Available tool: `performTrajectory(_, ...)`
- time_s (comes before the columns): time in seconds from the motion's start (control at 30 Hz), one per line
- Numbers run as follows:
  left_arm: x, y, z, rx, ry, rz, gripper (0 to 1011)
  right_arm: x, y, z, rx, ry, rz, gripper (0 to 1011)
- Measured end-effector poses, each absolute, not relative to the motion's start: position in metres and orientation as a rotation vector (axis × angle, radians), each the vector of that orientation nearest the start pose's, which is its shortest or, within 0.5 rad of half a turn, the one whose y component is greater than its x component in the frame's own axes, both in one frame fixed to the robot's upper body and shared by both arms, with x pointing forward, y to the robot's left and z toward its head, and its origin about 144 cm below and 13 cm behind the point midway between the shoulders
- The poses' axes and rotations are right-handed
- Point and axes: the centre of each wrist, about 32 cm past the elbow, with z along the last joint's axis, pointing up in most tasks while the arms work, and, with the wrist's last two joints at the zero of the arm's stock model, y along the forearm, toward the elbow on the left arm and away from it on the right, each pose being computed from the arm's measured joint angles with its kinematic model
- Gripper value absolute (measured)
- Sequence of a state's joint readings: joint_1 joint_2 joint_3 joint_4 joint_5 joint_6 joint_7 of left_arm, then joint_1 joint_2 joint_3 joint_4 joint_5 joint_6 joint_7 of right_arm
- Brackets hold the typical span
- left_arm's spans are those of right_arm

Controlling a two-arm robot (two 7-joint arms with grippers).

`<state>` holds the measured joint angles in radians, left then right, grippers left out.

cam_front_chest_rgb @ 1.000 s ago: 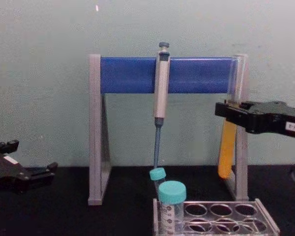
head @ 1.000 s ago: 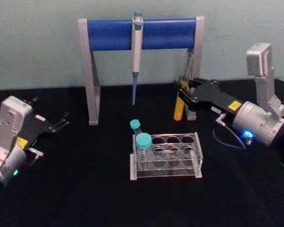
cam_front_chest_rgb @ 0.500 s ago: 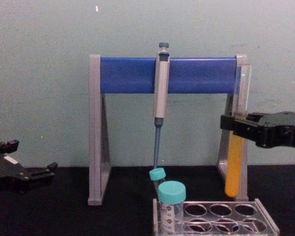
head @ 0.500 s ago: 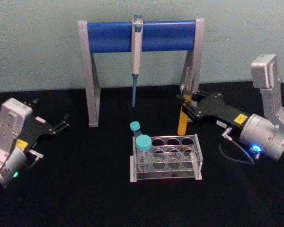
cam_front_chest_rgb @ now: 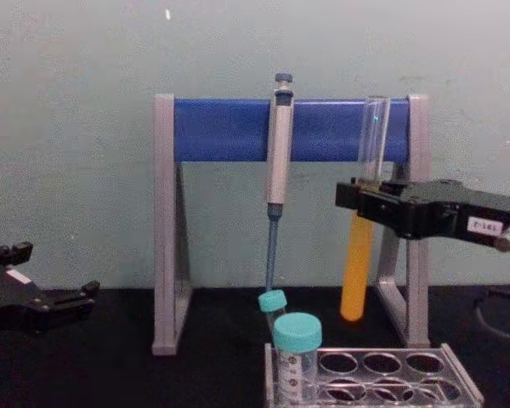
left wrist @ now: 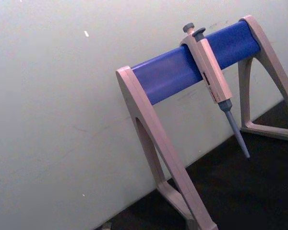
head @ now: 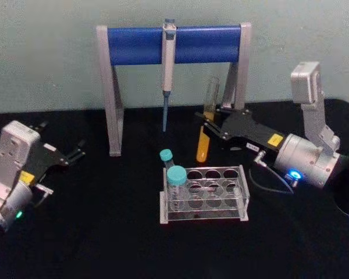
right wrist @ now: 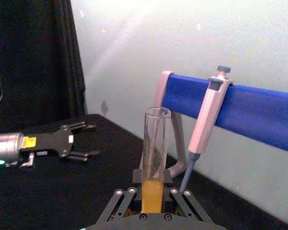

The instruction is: Pick up the test tube from the test tube rack, shake it, then place it back into the test tube rack.

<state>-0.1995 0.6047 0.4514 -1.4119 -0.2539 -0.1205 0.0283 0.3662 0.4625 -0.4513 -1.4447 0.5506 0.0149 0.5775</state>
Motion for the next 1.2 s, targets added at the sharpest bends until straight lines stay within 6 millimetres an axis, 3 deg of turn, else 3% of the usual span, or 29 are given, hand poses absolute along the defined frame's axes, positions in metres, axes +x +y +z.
performTrajectory(0.33,0.489,0.31,1.14,0.304,-0.285,1.248,1001,0.543,-0.256,1.203,0.007,-0.029,-0.719,235)
performTrajectory(0.97,0.489,0.31,1.14,0.304,-0.285,1.248,1001,0.536,-0.266,1.205,-0.005,-0.031,-0.784,235)
performTrajectory(1.2,0.489,0.31,1.14,0.304,-0.285,1.248,1001,0.525,-0.274,1.208,-0.033,-0.018,-0.827,234)
